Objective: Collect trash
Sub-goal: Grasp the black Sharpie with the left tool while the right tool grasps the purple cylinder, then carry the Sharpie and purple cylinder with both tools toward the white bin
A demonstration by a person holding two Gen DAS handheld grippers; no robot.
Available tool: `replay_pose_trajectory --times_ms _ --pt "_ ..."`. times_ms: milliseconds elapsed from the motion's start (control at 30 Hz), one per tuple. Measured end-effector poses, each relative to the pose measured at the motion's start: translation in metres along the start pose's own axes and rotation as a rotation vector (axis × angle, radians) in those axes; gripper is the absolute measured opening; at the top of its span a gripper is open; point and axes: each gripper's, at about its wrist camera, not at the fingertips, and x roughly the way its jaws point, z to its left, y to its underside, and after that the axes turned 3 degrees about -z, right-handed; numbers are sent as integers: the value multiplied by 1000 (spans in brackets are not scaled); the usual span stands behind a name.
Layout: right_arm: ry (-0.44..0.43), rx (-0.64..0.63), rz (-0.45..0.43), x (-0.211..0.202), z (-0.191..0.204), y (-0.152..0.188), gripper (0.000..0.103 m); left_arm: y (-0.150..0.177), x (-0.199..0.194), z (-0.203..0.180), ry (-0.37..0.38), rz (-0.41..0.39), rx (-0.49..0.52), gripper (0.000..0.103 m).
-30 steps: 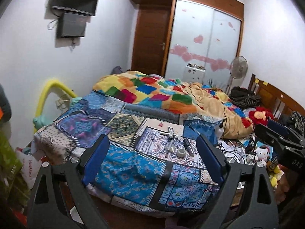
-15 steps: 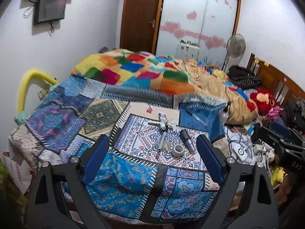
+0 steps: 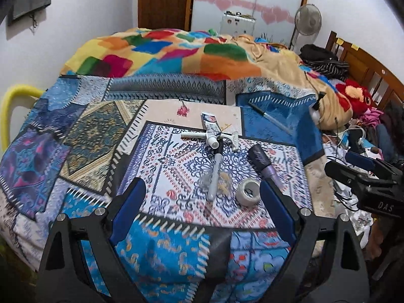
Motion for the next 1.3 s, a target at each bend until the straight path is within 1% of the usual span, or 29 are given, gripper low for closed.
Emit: replay_pose_trajectory --times_ms 33,100,133,200,233,300,333,367,500,633,700,733,767,800,933,1067,1300 --pt "-6 -6 7 7 2 -1 85 -3 8 0 5 6 0 89" --pt "-23 -17 23 20 6 -3 74 -7 26 1 23 27 -1 79" --pt "-40 -18 40 29 9 -3 71 -9 36 2 35 42 0 76" --pt "-74 -15 64 44 11 -4 57 -12 54 1 54 71 8 61" --pt "-89 -15 79 51 13 -4 55 -12 64 1 67 87 12 57" --pt "-107 -21 98 64 17 -4 46 -12 77 -2 87 106 20 48" --pt "-106 -28 107 70 20 -3 45 -11 83 -3 94 112 25 47" --pt "-107 -34 113 75 22 -3 42 -11 86 -4 97 115 29 43" --pt "-124 -29 139 92 24 -3 39 -7 107 -5 111 147 38 30" --pt "-123 -33 161 104 24 -3 33 -5 118 -6 124 161 35 23" --pt "-111 -47 153 107 26 -3 31 -5 120 -6 135 160 30 13" --pt "-103 -60 152 107 28 -2 31 -5 121 -7 137 159 27 12" --pt "-95 -75 149 107 30 -2 25 -5 122 -7 139 160 25 10" --pt "-94 -85 144 108 31 -2 24 -5 122 -8 141 159 22 10" --pt "-83 -97 137 104 34 -1 24 -5 114 -7 152 159 4 10" --pt "-82 -92 116 87 35 -3 24 -7 97 -9 160 151 2 10" --pt "-75 -74 76 48 36 -15 24 -14 47 -19 165 106 20 10"
